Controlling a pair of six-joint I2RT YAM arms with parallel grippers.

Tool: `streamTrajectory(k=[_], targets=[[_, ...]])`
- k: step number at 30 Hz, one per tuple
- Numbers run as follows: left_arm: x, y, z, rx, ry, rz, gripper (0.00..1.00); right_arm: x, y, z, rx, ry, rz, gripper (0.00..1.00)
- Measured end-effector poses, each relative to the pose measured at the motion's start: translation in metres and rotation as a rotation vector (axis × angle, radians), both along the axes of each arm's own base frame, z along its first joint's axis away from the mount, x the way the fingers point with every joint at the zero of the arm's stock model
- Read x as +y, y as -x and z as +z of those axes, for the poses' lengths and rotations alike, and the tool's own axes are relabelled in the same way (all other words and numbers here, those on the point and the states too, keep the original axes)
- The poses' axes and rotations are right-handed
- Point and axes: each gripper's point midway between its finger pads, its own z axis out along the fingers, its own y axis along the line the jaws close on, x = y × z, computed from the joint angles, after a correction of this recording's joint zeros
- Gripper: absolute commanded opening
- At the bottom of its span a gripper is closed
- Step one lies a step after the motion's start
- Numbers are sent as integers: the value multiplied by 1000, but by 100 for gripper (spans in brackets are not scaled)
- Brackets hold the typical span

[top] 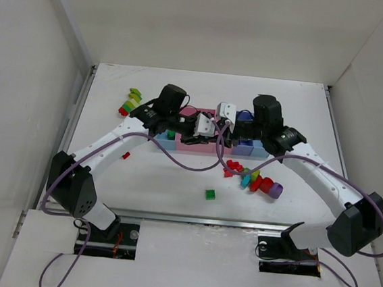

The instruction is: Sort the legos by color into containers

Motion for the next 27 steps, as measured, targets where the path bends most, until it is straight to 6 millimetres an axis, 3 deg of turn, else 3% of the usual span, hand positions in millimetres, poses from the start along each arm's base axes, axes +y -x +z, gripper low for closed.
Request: streamTrajectory(k=[3,5,11,14,19,22,26,27], targets=[[0,0,0,5,-1,6,41,0,0,0,3,0,0,0],[0,0,0,7,1,5,43,0,-1,0,7,2,-8,0],[-3,1,2,1,11,-3,82,-3,0,-5,39,17,-29,0],[-3,0,1,-3,4,5,92,-4,-1,-7,48,23,-43,0],[9,-9,-4,-26,-17,38,93,-8,-5,-6,40,31,-74,0],[27,-18,-6,-36,-28,81,87,-11,-2,-1,26,22,-77,0],[33,-21,-5,-34,-25,97,69,-12,0,3,17,12,-73,0],[32,-20,-5,-30,-23,97,61,-12,0,3,18,11,-70,0]])
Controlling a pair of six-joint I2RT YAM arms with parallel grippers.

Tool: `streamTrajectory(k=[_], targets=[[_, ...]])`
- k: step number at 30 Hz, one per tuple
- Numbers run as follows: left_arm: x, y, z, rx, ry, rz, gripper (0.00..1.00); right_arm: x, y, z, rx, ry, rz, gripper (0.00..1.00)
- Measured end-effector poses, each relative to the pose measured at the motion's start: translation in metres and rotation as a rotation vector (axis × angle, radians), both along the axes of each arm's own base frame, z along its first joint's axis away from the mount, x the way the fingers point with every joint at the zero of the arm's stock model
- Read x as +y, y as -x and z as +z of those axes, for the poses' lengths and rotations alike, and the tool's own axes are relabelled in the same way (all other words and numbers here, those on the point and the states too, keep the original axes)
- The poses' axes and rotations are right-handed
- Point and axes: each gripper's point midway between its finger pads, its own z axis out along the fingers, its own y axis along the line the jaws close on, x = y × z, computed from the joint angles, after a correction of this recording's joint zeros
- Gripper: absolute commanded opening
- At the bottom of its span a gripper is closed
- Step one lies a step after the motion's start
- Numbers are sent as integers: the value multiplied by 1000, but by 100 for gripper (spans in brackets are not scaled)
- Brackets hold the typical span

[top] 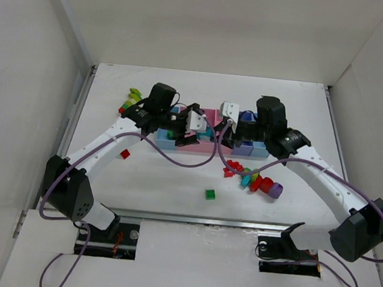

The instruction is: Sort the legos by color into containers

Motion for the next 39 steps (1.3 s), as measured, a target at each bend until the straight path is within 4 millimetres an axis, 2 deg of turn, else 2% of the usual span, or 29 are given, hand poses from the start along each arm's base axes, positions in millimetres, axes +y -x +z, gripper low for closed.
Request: streamTrajectory(k=[7,12,13,18,21,23,26,28,29,34,39], targets=[[-7,7,1,23,15,-16,61,1,3,0,9,-6,12,0],[-11,11,-2,55,22,-30,22,1,2,1,7,-8,9,0],[-12,12,-2,62,24,-34,0,1,2,1,9,-7,8,0],[-14,13,-4,88,28,-28,0,-4,-3,-1,48,-12,-35,0],[-17,8,-2,90,33,5,0,-16,-11,-2,112,-31,-91,0],[-14,1,-6,95,19,65,0,-40,-31,-6,163,-40,-220,0],[0,-18,-19,134,-4,194,0,-102,-72,-21,250,-53,-506,0],[7,-29,-34,169,-32,269,0,-140,-90,-31,305,-65,-694,0],[10,-34,-40,183,-44,299,0,-153,-96,-35,327,-72,-773,0],[16,-47,-67,251,-87,396,0,-190,-113,-58,407,-64,-1077,0],[10,-60,-62,254,-72,425,0,-205,-116,-90,489,-14,-1206,0]])
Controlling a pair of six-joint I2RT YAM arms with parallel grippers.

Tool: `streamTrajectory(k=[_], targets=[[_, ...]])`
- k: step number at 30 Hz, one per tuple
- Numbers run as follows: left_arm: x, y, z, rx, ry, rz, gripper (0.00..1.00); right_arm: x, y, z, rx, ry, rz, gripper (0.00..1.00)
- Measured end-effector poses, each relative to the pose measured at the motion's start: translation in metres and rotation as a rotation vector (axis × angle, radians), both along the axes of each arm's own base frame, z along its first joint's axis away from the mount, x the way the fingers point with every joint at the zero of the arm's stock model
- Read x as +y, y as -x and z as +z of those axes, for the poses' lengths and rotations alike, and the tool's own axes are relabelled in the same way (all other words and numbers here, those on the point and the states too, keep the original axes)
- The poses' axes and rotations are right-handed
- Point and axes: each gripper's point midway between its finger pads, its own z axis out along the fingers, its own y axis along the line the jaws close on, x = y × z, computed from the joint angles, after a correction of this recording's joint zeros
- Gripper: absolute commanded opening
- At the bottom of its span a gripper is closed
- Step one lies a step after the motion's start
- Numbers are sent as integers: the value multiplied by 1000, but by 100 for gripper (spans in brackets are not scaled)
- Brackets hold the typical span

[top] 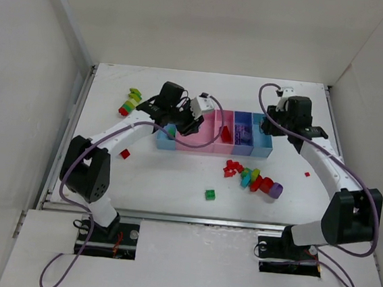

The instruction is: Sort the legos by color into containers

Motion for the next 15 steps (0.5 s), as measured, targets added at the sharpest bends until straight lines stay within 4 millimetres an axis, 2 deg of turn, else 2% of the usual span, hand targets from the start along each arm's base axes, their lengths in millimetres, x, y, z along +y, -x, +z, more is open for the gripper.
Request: streamTrajectory(k=[6,10,11,12,13,15], targets=[[-9,-13,16,-32,23,-2,0,-2,8,6,-31,-5,-5,0],[-18,-14,19,-38,29,-19,0,-12,2,3,-6,8,-41,1],[-22,-13,20,-38,29,-26,0,-13,-3,0,8,10,-44,10],[-24,-13,19,-37,28,-31,0,-14,-6,-6,28,12,-46,35],[-29,-13,19,-36,28,-39,0,-15,-9,-12,51,14,-49,44],[-37,-14,20,-38,30,-53,0,-14,-12,-24,96,15,-49,55]])
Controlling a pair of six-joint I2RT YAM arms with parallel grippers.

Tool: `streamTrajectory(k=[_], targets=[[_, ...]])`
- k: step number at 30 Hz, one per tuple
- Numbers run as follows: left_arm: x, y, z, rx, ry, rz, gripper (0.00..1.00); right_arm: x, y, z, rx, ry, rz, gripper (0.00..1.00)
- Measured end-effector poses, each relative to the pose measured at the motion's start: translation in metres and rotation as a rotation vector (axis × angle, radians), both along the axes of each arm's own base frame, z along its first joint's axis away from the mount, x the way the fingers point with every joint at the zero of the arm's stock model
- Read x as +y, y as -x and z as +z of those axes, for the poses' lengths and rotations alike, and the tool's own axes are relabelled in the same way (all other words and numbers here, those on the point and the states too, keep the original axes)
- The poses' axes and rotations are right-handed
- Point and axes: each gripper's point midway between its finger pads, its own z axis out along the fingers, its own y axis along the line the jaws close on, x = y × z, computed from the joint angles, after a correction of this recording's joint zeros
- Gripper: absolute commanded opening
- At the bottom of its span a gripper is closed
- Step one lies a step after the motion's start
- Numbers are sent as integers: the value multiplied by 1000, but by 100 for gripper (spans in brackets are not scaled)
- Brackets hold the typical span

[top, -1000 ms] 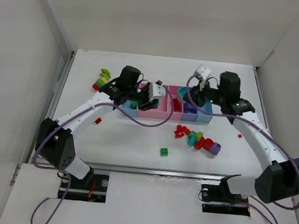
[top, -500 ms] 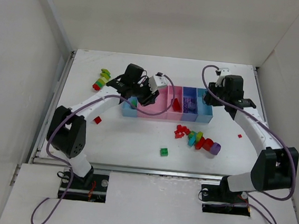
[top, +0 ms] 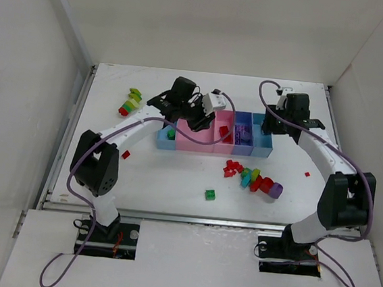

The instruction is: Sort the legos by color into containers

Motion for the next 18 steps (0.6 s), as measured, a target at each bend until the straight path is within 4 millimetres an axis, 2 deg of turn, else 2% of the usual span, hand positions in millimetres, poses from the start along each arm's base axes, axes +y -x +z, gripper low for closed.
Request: streamTrajectory(k=[1,3,7,10,13,18], targets=[[-4,0,0,0,0,-7,0,1,-1,-6,19,0,2,58],[-11,0,1,-2,2,-19,0,1,1,-12,44,-2,5,69],[-28,-3,3,-8,8,-42,0,2,1,-7,40,-6,5,75],[-43,-7,4,-3,21,-49,0,0,-3,10,2,-12,-1,78],[-67,-12,4,2,49,-58,0,-10,-3,32,-53,-18,-50,82],[-126,-20,-7,36,114,-70,0,-48,6,83,-187,-39,-221,83]])
